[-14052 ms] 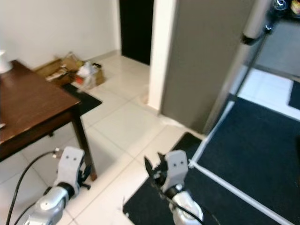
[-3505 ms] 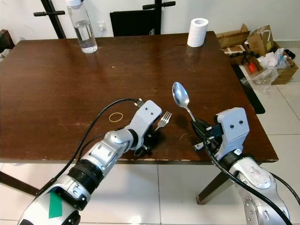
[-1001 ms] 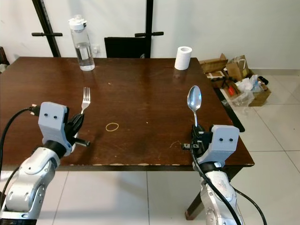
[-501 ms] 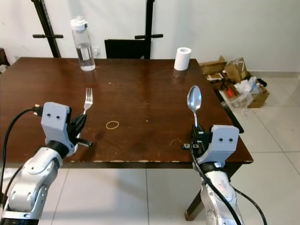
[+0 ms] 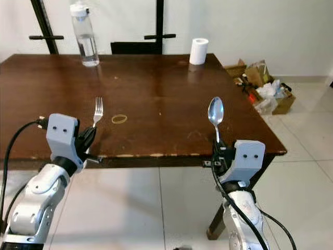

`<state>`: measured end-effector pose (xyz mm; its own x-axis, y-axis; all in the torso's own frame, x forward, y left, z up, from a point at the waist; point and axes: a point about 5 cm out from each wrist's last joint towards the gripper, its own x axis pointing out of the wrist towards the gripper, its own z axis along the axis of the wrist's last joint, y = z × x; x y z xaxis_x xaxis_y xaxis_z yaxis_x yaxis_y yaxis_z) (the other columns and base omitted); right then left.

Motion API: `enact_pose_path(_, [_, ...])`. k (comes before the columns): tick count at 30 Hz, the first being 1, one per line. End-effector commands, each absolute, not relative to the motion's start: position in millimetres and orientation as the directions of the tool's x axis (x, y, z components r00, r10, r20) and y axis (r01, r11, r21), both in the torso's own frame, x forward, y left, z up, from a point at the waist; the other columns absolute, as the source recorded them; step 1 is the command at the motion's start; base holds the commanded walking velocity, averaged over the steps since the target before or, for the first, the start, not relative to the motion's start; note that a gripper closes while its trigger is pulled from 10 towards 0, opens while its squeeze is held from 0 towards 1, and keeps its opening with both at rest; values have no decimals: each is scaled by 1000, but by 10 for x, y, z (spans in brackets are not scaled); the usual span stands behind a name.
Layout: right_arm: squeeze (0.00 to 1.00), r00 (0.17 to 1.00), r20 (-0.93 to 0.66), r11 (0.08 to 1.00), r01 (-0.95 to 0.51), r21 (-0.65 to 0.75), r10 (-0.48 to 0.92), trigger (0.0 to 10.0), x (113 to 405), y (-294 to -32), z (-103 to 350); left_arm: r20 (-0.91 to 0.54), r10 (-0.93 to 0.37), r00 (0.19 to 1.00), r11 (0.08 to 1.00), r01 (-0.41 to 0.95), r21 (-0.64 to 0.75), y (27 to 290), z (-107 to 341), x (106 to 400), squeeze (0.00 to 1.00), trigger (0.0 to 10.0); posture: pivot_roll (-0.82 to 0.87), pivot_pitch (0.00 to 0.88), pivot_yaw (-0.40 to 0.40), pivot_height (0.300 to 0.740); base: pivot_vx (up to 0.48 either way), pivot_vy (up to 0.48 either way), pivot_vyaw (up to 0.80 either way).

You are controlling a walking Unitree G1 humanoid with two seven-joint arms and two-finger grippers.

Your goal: Setting the table

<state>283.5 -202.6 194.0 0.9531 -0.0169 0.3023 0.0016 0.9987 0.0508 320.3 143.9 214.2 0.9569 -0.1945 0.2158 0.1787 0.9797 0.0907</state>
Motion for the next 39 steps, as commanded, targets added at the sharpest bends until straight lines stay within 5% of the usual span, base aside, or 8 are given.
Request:
enact_pose_path(1, [0, 949, 315, 999, 3, 50, -19, 10000, 2822, -2050, 1946, 197, -192, 962, 980, 177, 88, 1454, 2106, 3207, 0, 10000, -12, 108, 104, 617, 0, 0, 0])
enact_pose_path(11, [0, 943, 333, 998, -10, 63, -11, 10000, 2815, -2041, 1964, 197, -192, 961, 980, 178, 91, 1455, 2107, 3208, 0, 10000, -9, 109, 105, 622, 0, 0, 0])
enact_pose_path(39, [0, 938, 344, 998, 21, 53, -38, 10000, 2821, -2102, 1989, 191, -192, 963, 980, 178, 91, 1443, 2088, 3210, 0, 10000, -14, 108, 102, 727, 0, 0, 0])
